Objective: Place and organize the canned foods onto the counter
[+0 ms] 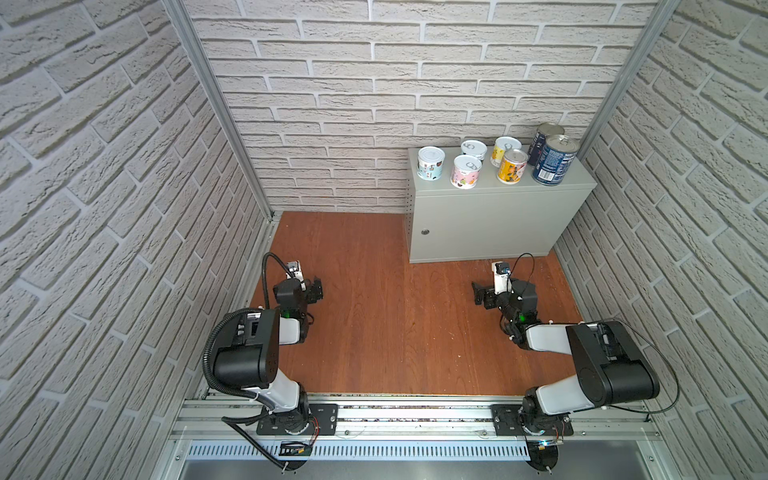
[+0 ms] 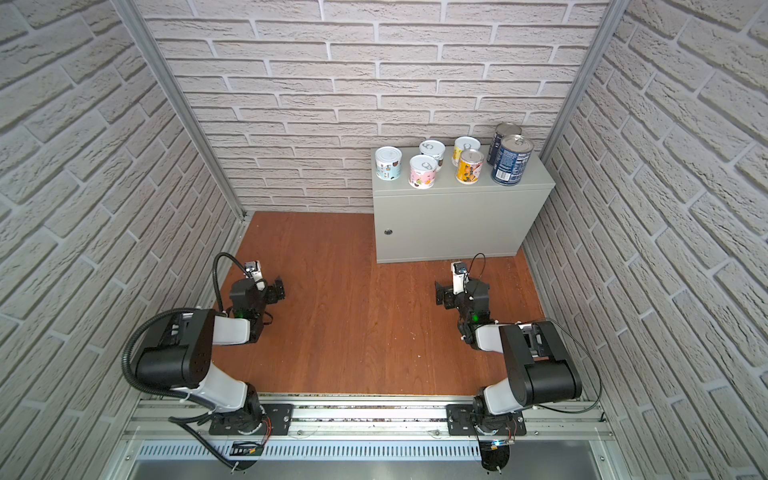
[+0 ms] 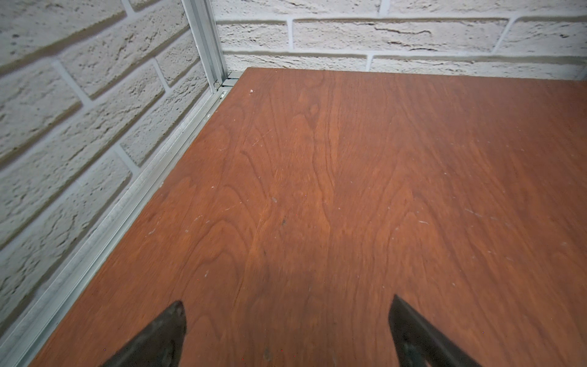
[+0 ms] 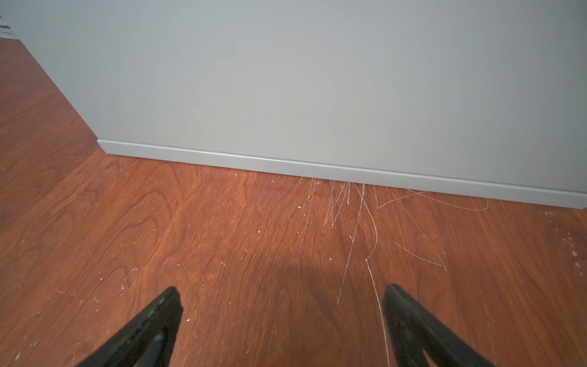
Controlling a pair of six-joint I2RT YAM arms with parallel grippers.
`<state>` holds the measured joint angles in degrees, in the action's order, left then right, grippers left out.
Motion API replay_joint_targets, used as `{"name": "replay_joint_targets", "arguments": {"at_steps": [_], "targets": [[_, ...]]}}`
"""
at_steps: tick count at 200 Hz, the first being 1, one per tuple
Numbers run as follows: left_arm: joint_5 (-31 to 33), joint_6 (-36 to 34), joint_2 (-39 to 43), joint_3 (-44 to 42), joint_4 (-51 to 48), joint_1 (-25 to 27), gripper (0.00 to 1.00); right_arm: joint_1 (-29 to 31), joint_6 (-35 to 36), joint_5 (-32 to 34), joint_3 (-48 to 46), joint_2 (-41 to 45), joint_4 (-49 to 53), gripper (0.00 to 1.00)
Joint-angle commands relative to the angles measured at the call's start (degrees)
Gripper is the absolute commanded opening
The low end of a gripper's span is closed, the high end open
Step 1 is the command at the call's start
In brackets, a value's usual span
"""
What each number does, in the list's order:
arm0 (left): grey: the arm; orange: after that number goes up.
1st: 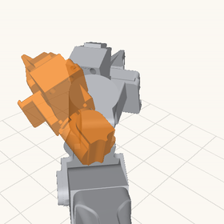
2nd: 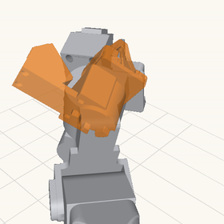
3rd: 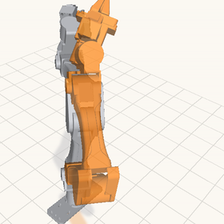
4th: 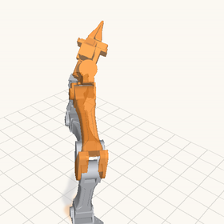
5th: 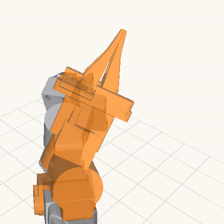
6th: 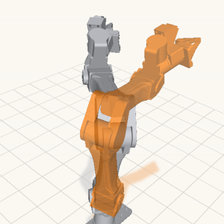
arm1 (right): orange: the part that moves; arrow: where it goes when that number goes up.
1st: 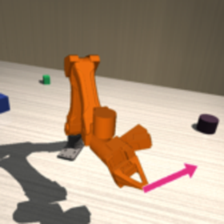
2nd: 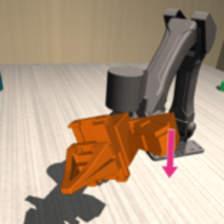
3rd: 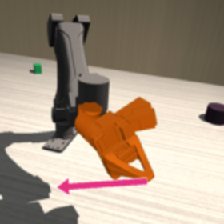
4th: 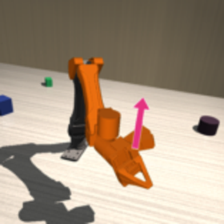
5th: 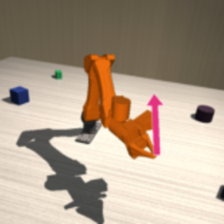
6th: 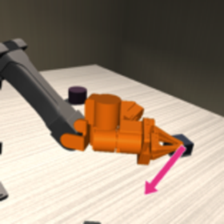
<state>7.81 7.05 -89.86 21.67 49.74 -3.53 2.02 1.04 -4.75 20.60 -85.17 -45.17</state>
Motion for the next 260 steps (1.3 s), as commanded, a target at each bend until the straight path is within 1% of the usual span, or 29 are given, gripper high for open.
{"name": "replay_joint_targets", "arguments": {"at_steps": [1,92,105,123,135,147,160,166,170,178,180,191,199,209,220,232,236,249,252,260], "targets": [[-0.2,-0.9,-0.3,0.0,3.9,0.3,0.98,-0.2,0.5,-0.9,1.2,0.8,-0.2,1.0],[-0.2,-0.8,-0.3,0.0,4.0,0.3,0.98,-0.4,0.4,-0.9,0.9,1.2,-0.6,0.99],[-0.2,-0.8,-0.3,0.0,4.0,0.3,0.98,-0.3,1.7,-2.9,0.4,2.6,-1.8,1.0],[-0.1,-0.8,-0.3,0.0,4.0,0.4,0.98,-0.3,-0.7,2.1,-0.9,7.8,1.7,1.0],[-0.1,-0.8,-0.3,0.0,4.0,0.2,0.99,-0.4,-0.9,3.5,-2.0,9.9,1.9,1.0],[-0.2,-0.8,-0.2,0.0,4.0,0.3,0.98,-0.4,-1.3,3.8,-3.5,7.5,-2.9,0.99],[-0.2,-0.9,-0.3,0.0,4.0,0.2,0.98,-0.4,-1.1,3.7,-3.4,0.3,-10.2,1.0],[-0.2,-0.8,-0.3,0.0,3.9,0.3,0.98,-0.4,-1.3,2.5,-2.8,-2.4,-13.3,0.99],[-0.1,-0.9,-0.3,-0.1,4.0,0.3,0.98,-0.5,-1.0,2.3,-2.1,-1.7,-9.9,1.0],[-0.2,-0.8,-0.3,0.0,3.9,0.2,0.98,-0.4,-0.6,2.6,0.1,2.0,0.1,1.0],[-0.2,-0.9,-0.2,0.0,3.9,0.3,0.98,-0.3,-0.4,2.7,0.4,2.7,1.0,0.99],[-0.2,-0.8,-0.3,0.0,4.0,0.2,0.99,0.0,0.1,2.4,-1.4,4.6,-2.0,0.99],[-0.2,-0.9,-0.2,0.0,3.9,0.3,0.98,0.0,-0.3,3.8,-2.9,6.3,-3.3,0.99],[-0.2,-0.8,-0.3,0.0,4.0,0.3,0.98,0.0,-1.6,5.9,-3.5,7.4,-2.5,1.0],[-0.2,-0.9,-0.3,0.0,4.0,0.2,0.98,-0.1,-1.7,4.8,-3.2,3.8,-5.0,1.0],[-0.2,-0.8,-0.2,-0.1,3.9,0.2,0.99,-0.1,-0.3,1.1,-1.9,-1.8,-10.3,1.0],[-0.2,-0.8,-0.3,-0.1,3.9,0.2,0.99,-0.1,-0.1,0.6,-1.3,-1.6,-8.8,1.0],[-0.2,-0.8,-0.2,0.0,3.9,0.2,0.98,-0.2,0.1,1.7,0.8,2.1,1.1,1.0],[-0.2,-0.8,-0.3,0.0,3.9,0.3,0.98,-0.2,0.3,1.5,0.8,2.1,1.0,1.0],[-0.2,-0.9,-0.3,0.0,4.0,0.2,0.98,-0.2,-0.1,0.7,0.0,0.5,-3.3,1.0]]}}
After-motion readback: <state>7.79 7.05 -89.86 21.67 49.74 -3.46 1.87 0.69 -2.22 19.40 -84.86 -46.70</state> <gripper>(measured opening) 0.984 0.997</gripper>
